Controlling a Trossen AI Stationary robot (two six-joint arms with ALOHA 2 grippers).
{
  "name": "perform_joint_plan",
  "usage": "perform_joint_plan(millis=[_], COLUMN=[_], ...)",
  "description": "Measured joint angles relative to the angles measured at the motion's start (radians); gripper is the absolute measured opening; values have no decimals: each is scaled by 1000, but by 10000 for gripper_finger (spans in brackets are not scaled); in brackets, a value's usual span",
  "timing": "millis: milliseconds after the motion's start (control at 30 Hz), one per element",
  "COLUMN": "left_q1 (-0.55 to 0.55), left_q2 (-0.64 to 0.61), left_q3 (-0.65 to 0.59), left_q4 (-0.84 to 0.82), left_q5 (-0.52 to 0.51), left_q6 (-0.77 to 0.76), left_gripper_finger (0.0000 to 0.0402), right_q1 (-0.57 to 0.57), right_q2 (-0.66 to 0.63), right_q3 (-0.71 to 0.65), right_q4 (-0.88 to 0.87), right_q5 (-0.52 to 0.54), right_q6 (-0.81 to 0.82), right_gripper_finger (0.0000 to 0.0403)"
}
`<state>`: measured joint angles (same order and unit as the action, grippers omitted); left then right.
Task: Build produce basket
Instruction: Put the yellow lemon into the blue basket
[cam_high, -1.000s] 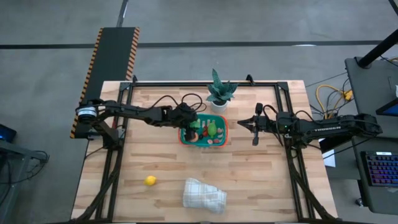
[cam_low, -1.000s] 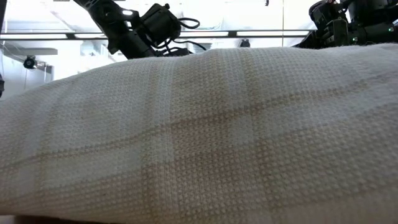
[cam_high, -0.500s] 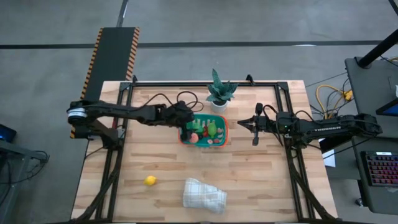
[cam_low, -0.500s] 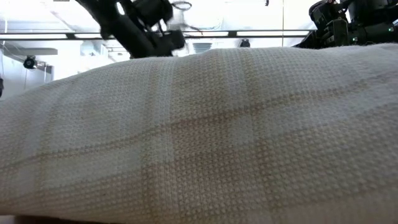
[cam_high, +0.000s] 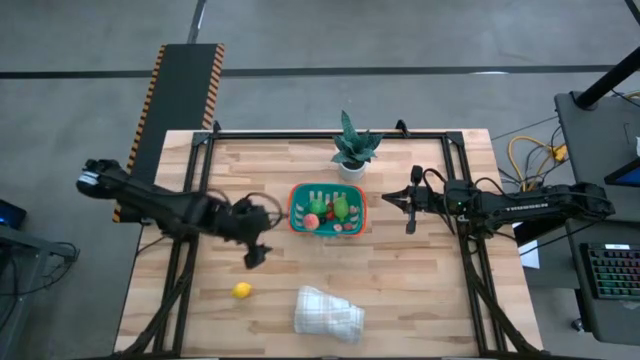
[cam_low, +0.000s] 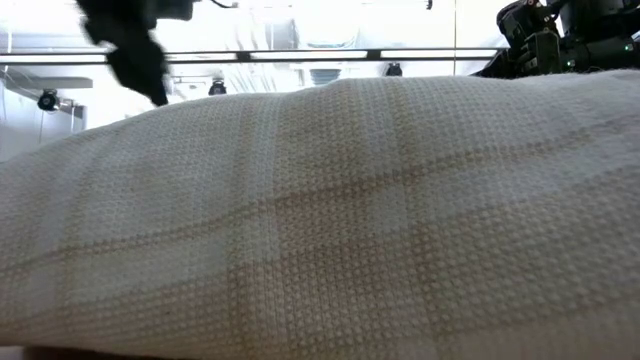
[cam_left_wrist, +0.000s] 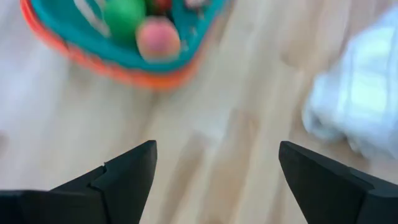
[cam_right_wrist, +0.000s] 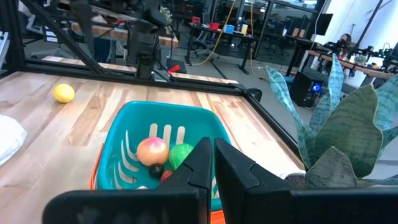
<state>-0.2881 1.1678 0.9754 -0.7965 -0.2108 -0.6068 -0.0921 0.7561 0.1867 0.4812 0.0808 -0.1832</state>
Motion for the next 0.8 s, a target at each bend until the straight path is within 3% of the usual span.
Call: perform_joint_plan(millis=[267,433,567,800], left_q1=[-201,-286,-325,-373], left_q2=[65,208,325,461], left_q3=[78,168,233,269], left_q4=[-185,-313,-441,-434], left_q5=[8,20,93,180], left_q6=[-315,-402,-497,-542], left_gripper_finger=[322,322,322,322], right_q1=[0,0,0,0], right_q2=[0,0,0,0], right_q3=[0,0,0,0], right_q4=[-5,-5,0,9], right_q5=[1,2,1,1], right_q6=[0,4,5,2], right_gripper_finger=[9,9,9,9])
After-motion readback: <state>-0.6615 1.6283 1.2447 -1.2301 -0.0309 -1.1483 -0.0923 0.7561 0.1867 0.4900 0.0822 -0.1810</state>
